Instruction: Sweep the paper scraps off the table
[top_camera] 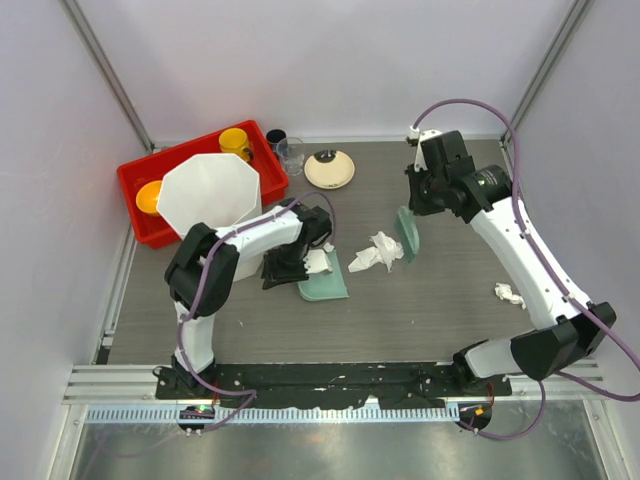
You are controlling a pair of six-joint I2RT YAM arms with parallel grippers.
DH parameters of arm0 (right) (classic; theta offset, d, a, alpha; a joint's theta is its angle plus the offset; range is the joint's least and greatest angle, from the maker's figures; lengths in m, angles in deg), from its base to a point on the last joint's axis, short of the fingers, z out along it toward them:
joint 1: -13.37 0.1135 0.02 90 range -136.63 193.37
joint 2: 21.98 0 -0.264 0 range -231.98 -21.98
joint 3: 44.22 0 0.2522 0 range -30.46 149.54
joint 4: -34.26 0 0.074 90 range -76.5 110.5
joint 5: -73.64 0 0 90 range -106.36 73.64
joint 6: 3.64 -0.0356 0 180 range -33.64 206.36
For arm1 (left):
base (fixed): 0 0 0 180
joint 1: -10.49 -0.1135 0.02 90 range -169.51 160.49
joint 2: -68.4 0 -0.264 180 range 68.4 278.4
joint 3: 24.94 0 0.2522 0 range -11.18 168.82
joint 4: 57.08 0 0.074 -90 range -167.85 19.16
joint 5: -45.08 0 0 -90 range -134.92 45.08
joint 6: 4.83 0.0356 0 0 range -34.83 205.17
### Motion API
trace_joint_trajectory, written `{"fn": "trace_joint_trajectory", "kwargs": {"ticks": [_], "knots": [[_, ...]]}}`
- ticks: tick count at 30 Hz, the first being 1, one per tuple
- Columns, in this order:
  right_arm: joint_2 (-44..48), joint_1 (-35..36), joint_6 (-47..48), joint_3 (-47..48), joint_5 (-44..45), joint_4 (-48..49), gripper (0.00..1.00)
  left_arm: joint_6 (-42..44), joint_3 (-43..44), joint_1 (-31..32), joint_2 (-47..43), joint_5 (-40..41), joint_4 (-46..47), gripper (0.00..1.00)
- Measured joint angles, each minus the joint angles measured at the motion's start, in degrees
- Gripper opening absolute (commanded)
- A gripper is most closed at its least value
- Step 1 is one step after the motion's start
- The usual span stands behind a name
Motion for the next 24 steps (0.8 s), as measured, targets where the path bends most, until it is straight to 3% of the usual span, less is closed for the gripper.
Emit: {"fn": "trace_joint_trajectory", "kwargs": {"ticks": [6,10,15,24], "knots": [[1.6,-0.4,0.9,-4.3,16.5,6.1,0.01,0.0,1.7,0.0,1.2,0.0,-0.1,0.00],[-2.8,-0.9,2.4,-9.6,20.9,10.4,0.01,0.0,3.3,0.0,2.9,0.0,-0.1,0.00],[-6.6,-0.6,4.9,-17.7,17.2,19.7,0.01,0.0,6.1,0.0,6.0,0.0,-0.1,0.00],[-0.8,3.7,5.9,-23.1,7.4,28.2,0.01,0.0,13.7,0.0,11.8,-0.5,-0.2,0.00]]}}
